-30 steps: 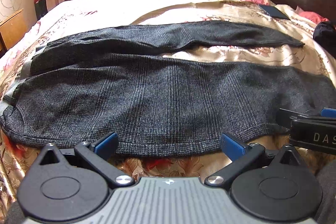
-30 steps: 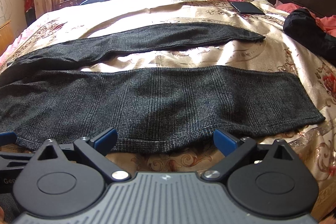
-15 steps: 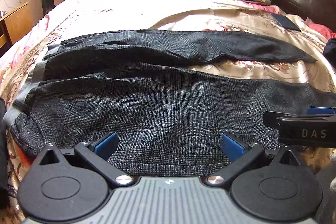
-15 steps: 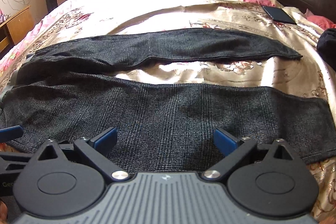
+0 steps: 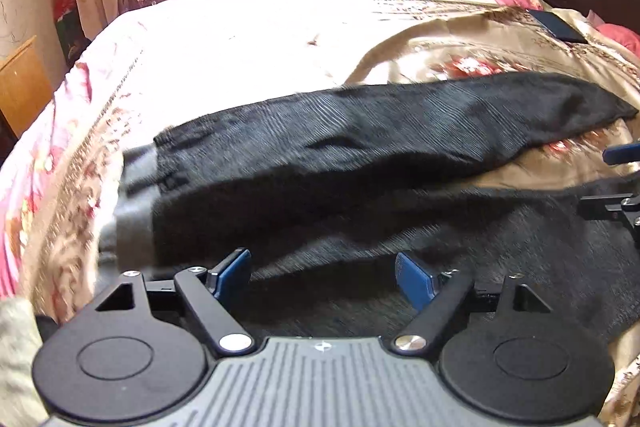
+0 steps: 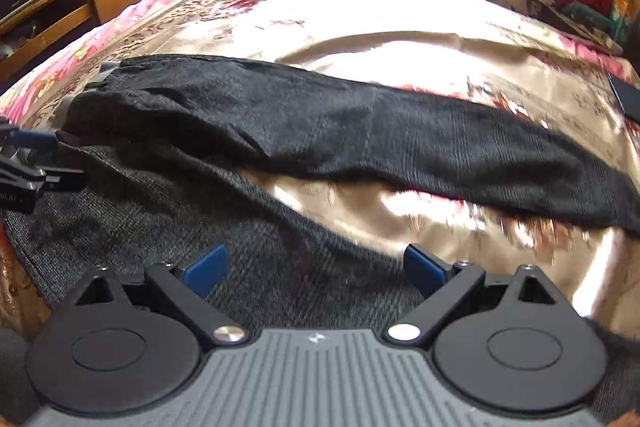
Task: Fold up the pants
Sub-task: 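Grasp the trousers' waistband with both grippers and lift it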
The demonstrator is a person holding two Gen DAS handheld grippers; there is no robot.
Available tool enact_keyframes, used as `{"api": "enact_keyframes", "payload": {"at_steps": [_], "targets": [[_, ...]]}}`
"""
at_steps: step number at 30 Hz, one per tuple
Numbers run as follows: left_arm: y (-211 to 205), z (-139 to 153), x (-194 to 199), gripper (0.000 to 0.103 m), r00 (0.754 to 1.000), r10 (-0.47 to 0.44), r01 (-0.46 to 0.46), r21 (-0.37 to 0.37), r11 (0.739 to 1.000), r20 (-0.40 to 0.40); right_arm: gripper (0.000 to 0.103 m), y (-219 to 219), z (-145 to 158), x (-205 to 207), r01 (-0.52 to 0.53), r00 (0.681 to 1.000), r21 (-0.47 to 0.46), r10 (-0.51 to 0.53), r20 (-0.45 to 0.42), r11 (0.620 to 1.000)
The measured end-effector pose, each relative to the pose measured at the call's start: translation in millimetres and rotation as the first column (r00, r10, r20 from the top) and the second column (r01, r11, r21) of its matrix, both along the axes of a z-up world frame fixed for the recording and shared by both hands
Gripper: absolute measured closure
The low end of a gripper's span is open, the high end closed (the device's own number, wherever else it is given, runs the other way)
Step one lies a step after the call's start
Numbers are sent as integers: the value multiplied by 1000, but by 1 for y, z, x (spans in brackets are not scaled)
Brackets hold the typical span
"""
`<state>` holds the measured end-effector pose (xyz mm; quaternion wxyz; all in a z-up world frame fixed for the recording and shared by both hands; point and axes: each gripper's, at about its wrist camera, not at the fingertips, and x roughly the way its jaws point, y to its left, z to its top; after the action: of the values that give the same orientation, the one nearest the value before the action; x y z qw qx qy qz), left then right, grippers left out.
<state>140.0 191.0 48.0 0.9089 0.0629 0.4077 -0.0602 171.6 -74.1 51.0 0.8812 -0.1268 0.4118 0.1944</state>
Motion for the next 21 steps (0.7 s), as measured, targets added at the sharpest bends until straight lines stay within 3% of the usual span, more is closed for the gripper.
{"api": "enact_keyframes", "payload": {"at_steps": [3, 5, 7, 9, 12, 15, 17, 21], "targets": [[34, 2, 42, 14, 1000, -2, 0, 85, 996, 30, 9, 30, -3, 61, -113, 993, -50, 115, 36, 992], [61, -6, 77, 24, 999, 29, -30, 127, 991, 13, 9, 48, -10, 101, -154, 987, -63, 157, 39, 986], [89, -14, 107, 32, 998, 60, -58, 112, 992, -14, 9, 61, -17, 137, -184, 983, -39, 185, 23, 982], [115, -25, 133, 33, 996, 73, -69, 73, 995, -49, 9, 74, -27, 172, -226, 974, -25, 227, 11, 974], [137, -36, 158, 31, 996, 61, -58, 49, 997, -69, 9, 92, -44, 205, -298, 954, -66, 299, 9, 952], [148, -45, 172, 24, 996, 28, -27, 13, 1000, -90, 9, 95, -58, 226, -329, 944, -48, 328, -31, 943], [147, -49, 178, 18, 995, 2, 0, 21, 1000, -103, 9, 95, -65, 231, -352, 935, -33, 349, -64, 936], [149, -49, 183, 17, 991, -16, 17, 9, 1000, -136, 9, 94, -77, 233, -376, 922, -25, 371, -109, 926]]}}
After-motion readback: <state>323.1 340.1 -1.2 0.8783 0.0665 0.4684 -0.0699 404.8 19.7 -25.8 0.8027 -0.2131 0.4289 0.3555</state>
